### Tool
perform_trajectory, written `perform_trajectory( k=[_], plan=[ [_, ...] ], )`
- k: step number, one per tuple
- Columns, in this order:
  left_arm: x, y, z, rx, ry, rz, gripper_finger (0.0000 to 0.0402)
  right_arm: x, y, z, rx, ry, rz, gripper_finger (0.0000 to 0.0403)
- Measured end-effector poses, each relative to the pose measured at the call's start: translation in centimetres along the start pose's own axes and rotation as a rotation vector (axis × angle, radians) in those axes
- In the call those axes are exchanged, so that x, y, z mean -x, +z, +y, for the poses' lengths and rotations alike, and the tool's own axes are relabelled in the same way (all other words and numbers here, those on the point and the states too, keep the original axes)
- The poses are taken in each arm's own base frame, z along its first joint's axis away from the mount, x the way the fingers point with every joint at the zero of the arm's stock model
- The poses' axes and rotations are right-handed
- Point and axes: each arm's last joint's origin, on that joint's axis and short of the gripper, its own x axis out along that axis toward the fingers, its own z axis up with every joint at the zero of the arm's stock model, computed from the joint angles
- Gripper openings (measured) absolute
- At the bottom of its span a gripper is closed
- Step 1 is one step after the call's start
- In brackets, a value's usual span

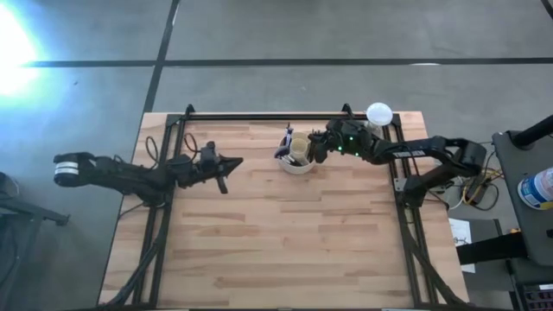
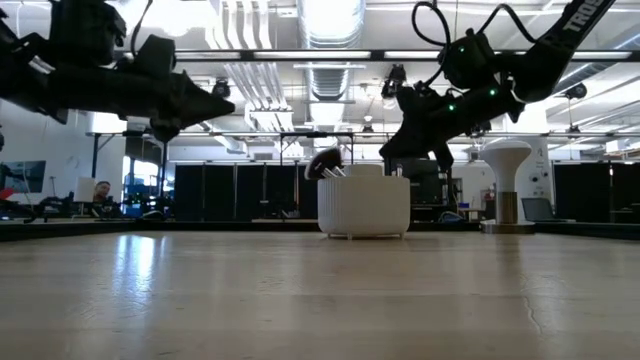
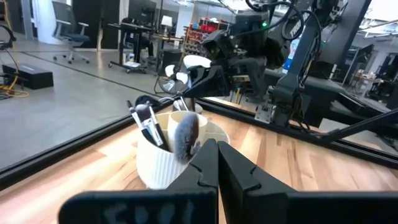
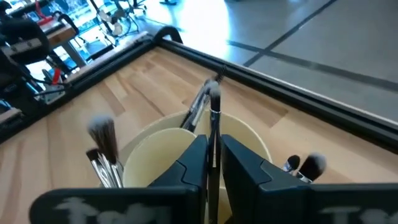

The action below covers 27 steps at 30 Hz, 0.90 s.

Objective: Put items in baskets/containers
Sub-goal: Put the black silver liner brush into the pen organizer, then return to Home Position

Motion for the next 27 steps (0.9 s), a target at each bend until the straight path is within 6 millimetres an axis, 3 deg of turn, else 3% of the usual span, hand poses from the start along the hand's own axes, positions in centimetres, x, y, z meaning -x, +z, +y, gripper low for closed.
perform_trajectory(
  k=[17, 21, 27],
  plan=[
    [3.2, -1.0, 0.9, 0.006, 0.007, -0.007, 0.0, 1.8, 1.1, 0.4, 0.04, -0.007, -0.001, 0.0111],
    [3.5, -1.1, 1.0, -0.007, 0.013, 0.025, 0.0, 3.3, 1.7, 1.0, 0.147, 0.04, 0.014, 0.0092],
    [4.0, -1.3, 1.1, -0.035, 0.02, 0.066, 0.0, 6.4, 1.7, 1.5, 0.295, 0.083, -0.038, 0.0024]
  ],
)
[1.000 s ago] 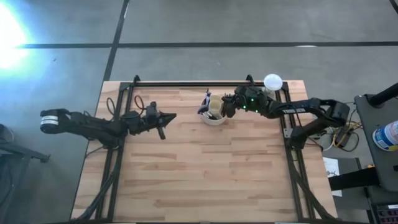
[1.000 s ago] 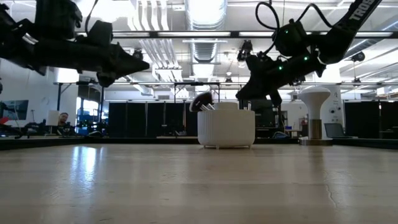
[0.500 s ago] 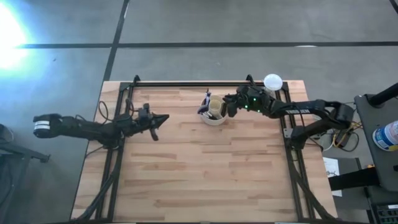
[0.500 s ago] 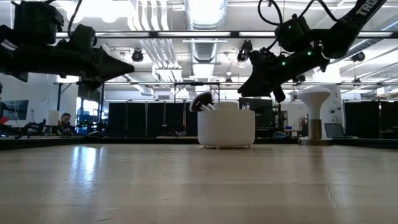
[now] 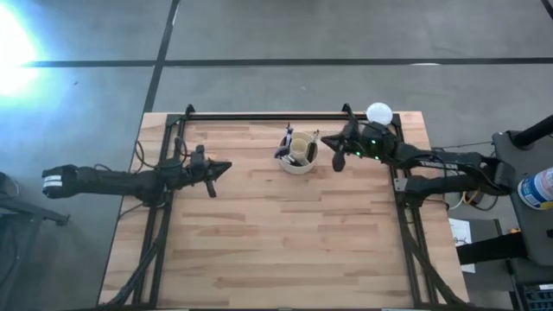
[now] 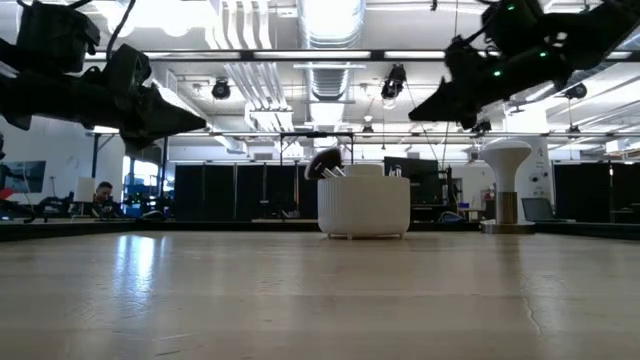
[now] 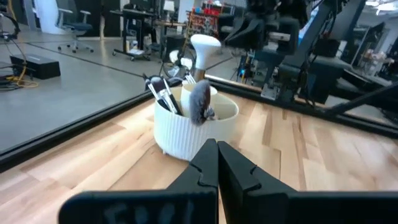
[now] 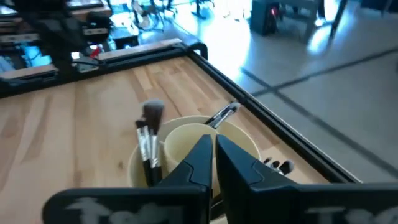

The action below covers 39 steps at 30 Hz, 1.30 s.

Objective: Put items in baskets/containers
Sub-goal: Return to Home Position

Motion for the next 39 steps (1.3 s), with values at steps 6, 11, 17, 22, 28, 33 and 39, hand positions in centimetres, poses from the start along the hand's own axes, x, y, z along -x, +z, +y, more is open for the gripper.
perform_trajectory(
  k=[6, 11, 17, 22, 28, 33, 39],
  plan=[
    [0.3, -0.3, 0.6, -0.011, -0.022, 0.051, 0.0, 2.9, -1.5, 0.6, 0.07, 0.03, -0.058, 0.0009],
    [0.4, 0.0, 1.3, -0.009, -0.036, 0.039, 0.0, 5.5, -2.9, 0.5, 0.095, 0.032, -0.136, 0.0008],
    [1.0, 0.1, 1.7, -0.01, -0.014, 0.02, 0.0, 8.6, -4.4, 0.5, 0.11, 0.037, -0.217, 0.0008],
    [1.7, -0.1, 1.6, -0.002, -0.024, 0.028, 0.0, 11.0, -4.9, 0.6, 0.119, 0.036, -0.26, 0.0008],
    [2.7, 0.0, 1.7, -0.014, 0.021, 0.003, 0.0, 13.2, -5.3, 0.6, 0.117, 0.03, -0.348, 0.0008],
    [3.6, 0.1, 1.8, -0.012, 0.04, -0.021, 0.0, 12.4, -6.0, 0.6, 0.089, 0.051, -0.337, 0.0008],
    [4.2, 0.3, 1.8, -0.02, 0.05, -0.059, 0.0, 11.0, -8.2, 0.7, 0.035, 0.094, -0.396, 0.0008]
  ],
)
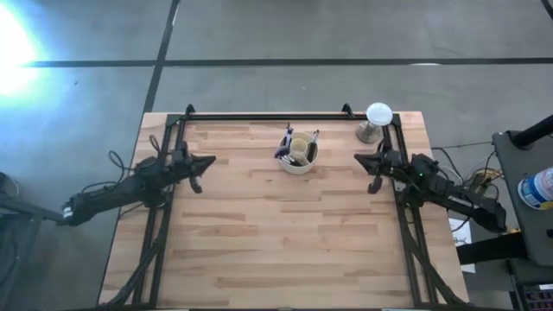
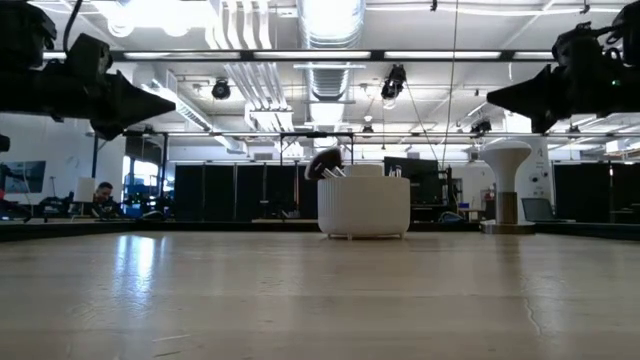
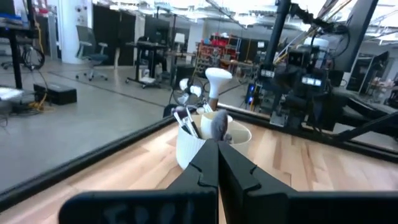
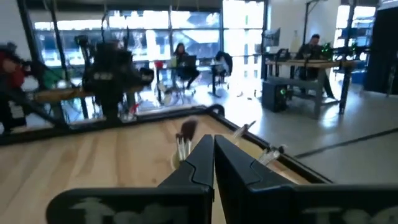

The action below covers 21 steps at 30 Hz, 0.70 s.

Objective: Put items in baskets/containers
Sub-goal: Return to Home Position

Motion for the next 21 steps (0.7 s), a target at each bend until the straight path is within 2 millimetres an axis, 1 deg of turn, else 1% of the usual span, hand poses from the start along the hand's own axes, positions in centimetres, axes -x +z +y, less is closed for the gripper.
perform_trajectory(
  k=[3, 7, 12, 18, 21],
  plan=[
    [-0.1, -0.1, 0.0, -0.013, 0.008, 0.013, 0.0, 0.0, -0.5, 0.3, 0.002, 0.017, 0.039, 0.0008],
    [-0.1, -0.2, 0.0, -0.013, 0.01, 0.018, 0.0, 0.0, -0.6, 0.8, 0.029, 0.06, 0.051, 0.0008],
    [-0.1, -0.3, 0.0, -0.026, 0.013, 0.032, 0.0, 0.0, -1.0, 0.8, 0.037, -0.01, 0.087, 0.0008],
    [-0.4, -0.7, 0.1, 0.018, 0.019, 0.075, 0.0, -0.3, -1.4, 0.8, 0.072, -0.015, 0.139, 0.0008],
    [-0.5, -0.8, 0.1, 0.017, 0.021, 0.088, 0.0, -0.4, -1.7, 0.8, 0.051, -0.02, 0.164, 0.0008]
  ],
)
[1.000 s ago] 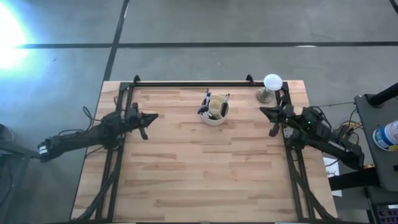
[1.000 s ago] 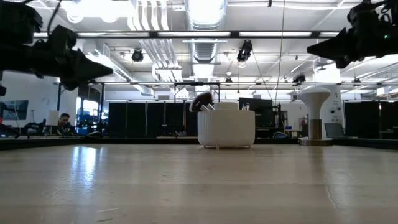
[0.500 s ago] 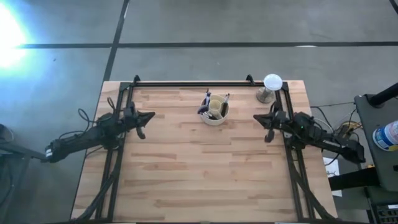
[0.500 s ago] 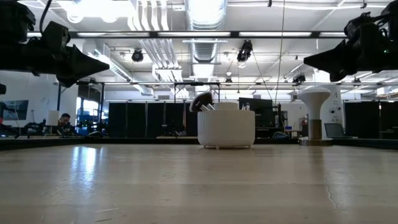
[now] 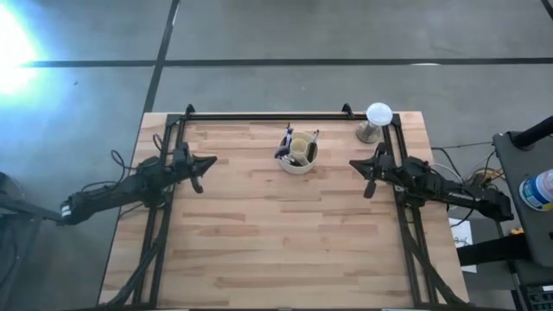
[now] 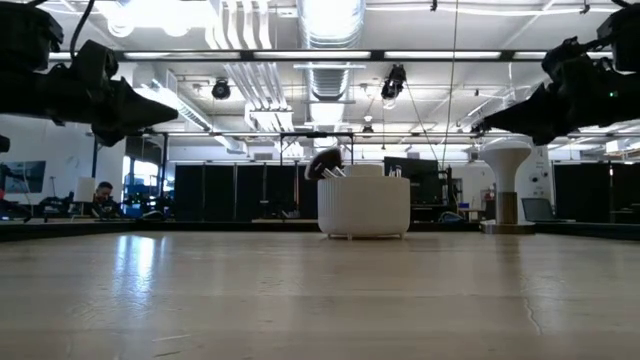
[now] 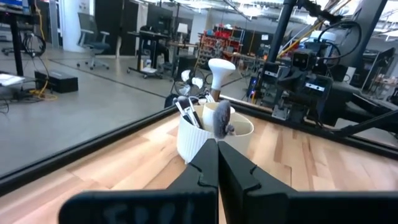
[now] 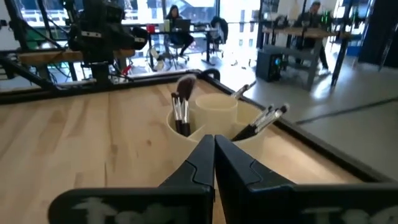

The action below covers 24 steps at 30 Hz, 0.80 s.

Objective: Put items in baskets/containers
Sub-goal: Return to Home Position

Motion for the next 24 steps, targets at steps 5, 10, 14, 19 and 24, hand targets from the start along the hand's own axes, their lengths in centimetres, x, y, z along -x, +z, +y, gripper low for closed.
perform_trajectory(
  k=[5, 10, 14, 19, 24],
  plan=[
    [-0.06, 0.04, -0.01, 0.008, 0.0, -0.004, 0.0, -0.18, -0.22, 0.01, -0.089, -0.002, 0.028, 0.0008],
    [-0.07, 0.04, -0.01, 0.008, 0.0, -0.004, 0.0, -0.25, -0.32, 0.02, -0.114, -0.003, 0.04, 0.0008],
    [-0.07, 0.05, -0.01, 0.009, 0.0, -0.006, 0.0, -0.25, -0.32, 0.02, -0.109, -0.003, 0.04, 0.0008],
    [-0.07, 0.07, -0.02, 0.009, 0.0, -0.007, 0.0, -0.25, -0.32, 0.02, -0.11, -0.002, 0.04, 0.0009],
    [-0.07, 0.08, -0.02, 0.01, 0.0, -0.009, 0.0, -0.25, -0.32, 0.03, -0.11, 0.0, 0.04, 0.0009]
  ],
)
